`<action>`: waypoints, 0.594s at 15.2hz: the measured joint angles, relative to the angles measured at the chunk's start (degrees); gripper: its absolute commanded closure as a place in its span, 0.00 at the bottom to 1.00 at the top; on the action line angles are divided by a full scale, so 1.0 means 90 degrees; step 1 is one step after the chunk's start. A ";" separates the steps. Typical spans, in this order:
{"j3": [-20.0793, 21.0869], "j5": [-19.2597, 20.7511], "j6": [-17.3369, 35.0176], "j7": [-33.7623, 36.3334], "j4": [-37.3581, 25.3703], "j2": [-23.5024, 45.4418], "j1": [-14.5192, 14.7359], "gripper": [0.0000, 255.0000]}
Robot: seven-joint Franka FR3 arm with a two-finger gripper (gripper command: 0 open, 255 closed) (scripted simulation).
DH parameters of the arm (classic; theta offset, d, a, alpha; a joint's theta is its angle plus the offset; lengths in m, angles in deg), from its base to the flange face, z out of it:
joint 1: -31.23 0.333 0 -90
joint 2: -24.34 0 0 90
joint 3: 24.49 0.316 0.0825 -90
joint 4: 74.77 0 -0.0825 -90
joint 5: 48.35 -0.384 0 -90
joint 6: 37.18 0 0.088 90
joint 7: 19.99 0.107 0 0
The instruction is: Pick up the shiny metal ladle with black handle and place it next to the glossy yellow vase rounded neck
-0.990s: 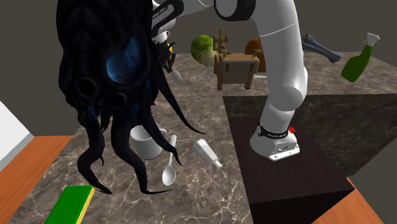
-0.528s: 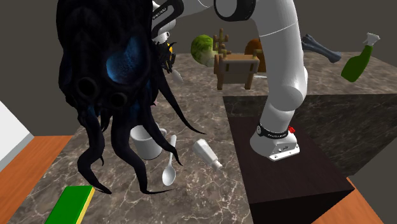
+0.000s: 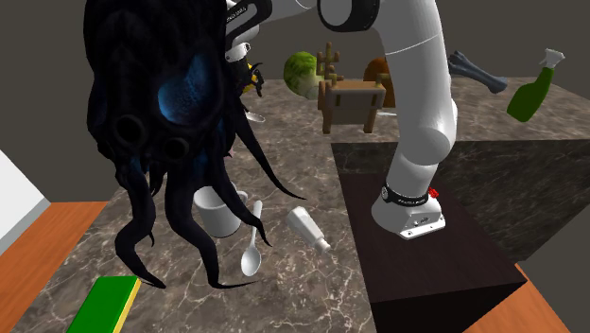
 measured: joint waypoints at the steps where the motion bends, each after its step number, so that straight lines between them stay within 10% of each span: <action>1: 0.0005 -0.0005 -0.0171 0.0005 -0.0177 0.0007 0.0009 0.00; 9: 0.0002 0.0000 -0.0535 -0.0008 -0.0474 -0.0055 0.0018 0.00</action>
